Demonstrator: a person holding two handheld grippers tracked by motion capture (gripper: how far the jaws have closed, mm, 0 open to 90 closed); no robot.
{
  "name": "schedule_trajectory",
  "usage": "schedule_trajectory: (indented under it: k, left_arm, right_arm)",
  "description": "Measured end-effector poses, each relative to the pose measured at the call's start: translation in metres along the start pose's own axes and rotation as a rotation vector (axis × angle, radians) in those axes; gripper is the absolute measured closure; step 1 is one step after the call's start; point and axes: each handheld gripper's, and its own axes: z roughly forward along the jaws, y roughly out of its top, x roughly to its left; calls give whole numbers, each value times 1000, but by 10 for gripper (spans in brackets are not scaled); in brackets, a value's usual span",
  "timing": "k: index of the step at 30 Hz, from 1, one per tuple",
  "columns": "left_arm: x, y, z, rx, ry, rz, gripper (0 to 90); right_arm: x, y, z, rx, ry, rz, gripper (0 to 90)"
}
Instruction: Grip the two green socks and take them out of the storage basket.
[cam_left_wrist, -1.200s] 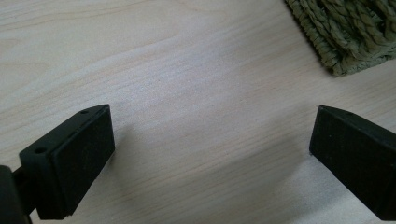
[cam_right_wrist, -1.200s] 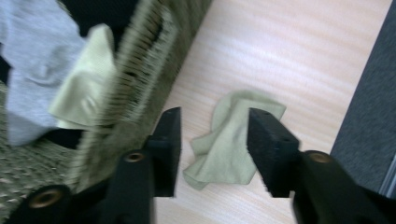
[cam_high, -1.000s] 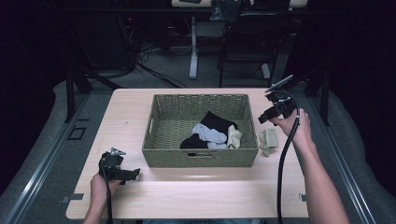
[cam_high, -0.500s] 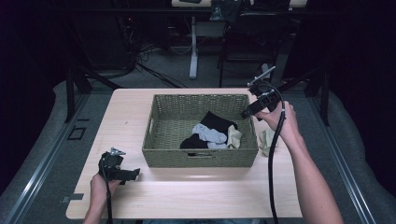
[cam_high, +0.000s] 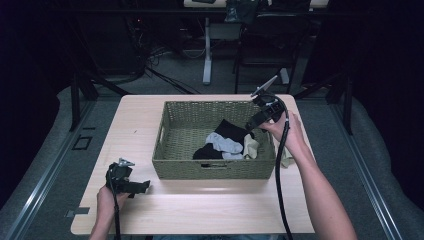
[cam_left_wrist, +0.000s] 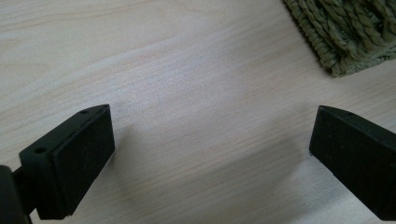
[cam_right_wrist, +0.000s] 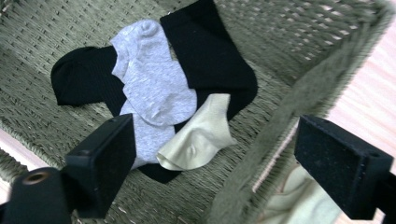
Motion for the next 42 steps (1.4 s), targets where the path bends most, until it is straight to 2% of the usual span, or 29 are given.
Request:
schedule_trajectory:
  k: [11,17,20,25,29,36,38,40,42]
  left_arm:
    - [0,0,0,1,-1,0,2]
    - [0,0,0,0,0,-2,2]
    - [0,0,0,1,1,0,2]
    - [0,0,0,0,0,-2,2]
    - [0,0,0,0,1,-1,2]
    - [0,0,0,13,-1,4,3]
    - [0,0,0,7,3,5,3]
    - [0,0,0,8,1,3,3]
    - [-1,1,1,7,-2,9,3]
  right_arm:
    - [13,2,39,50,15,-5,146]
    - [17,1,53,77,16,-5,130]
    - [19,1,61,108,11,-11,145]
    - [22,-1,77,129,4,13,194]
    - [21,-3,82,138,0,26,223]
    - [22,-5,96,205,-18,38,332]
    - [22,-6,98,202,-23,51,349]
    - [20,-5,100,231,-28,44,382]
    - [21,-5,103,227,-33,61,430]
